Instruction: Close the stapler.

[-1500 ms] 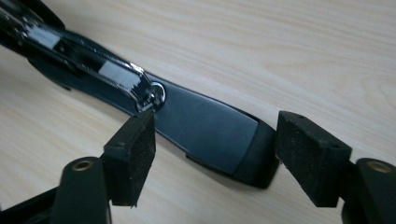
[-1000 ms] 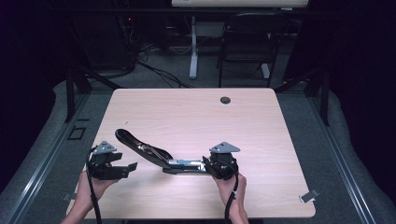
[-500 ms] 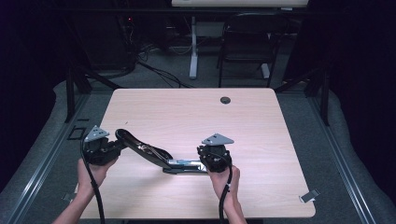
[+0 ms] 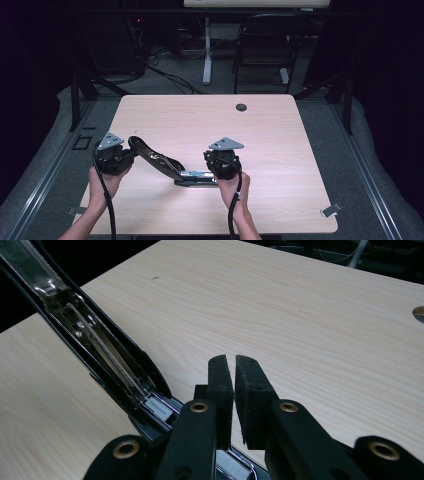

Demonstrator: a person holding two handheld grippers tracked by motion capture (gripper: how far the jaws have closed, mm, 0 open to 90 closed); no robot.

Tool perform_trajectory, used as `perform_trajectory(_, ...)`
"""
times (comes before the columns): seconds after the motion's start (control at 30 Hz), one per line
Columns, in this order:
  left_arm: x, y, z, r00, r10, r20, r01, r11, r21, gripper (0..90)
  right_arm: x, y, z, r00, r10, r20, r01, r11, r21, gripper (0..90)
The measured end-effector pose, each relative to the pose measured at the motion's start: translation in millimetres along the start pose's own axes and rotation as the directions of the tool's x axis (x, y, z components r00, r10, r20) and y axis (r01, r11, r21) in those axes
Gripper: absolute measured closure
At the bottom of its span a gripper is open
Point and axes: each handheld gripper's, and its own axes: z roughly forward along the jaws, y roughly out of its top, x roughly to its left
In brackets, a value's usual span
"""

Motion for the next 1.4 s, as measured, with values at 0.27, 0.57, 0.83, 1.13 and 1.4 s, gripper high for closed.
perform_trajectory(0.27,-12.5,8.0,2.0,0.9997,0.022,0.01,-0.021,0.9994,-0.026,87.9,5.4,9.3,-1.6,0.9998,0.001,-0.019,-0.001,1.0,-0.019,85.9)
perform_trajectory(0.57,-17.3,8.8,4.6,0.9995,0.025,0.02,-0.024,0.9988,-0.043,87.8,11.5,16.4,3.2,0.9994,-0.013,-0.033,0.012,1.0,-0.026,86.8)
perform_trajectory(0.83,-21.6,8.9,8.8,0.9989,0.027,0.037,-0.026,0.9987,-0.043,88.1,14.1,25.8,13.0,0.9977,-0.026,-0.062,0.026,1.0,-0.008,86.8)
perform_trajectory(1.13,-32.2,14.1,13.7,0.9969,0.054,0.058,-0.051,0.9977,-0.044,88.0,21.6,33.4,14.1,0.9956,-0.037,-0.086,0.036,0.999,-0.022,86.8)
perform_trajectory(1.4,-51.9,17.6,26.6,0.9904,0.1,0.096,-0.098,0.995,-0.022,88.1,27.6,41.3,11.2,0.9941,-0.029,-0.104,0.024,0.999,-0.047,87.5)
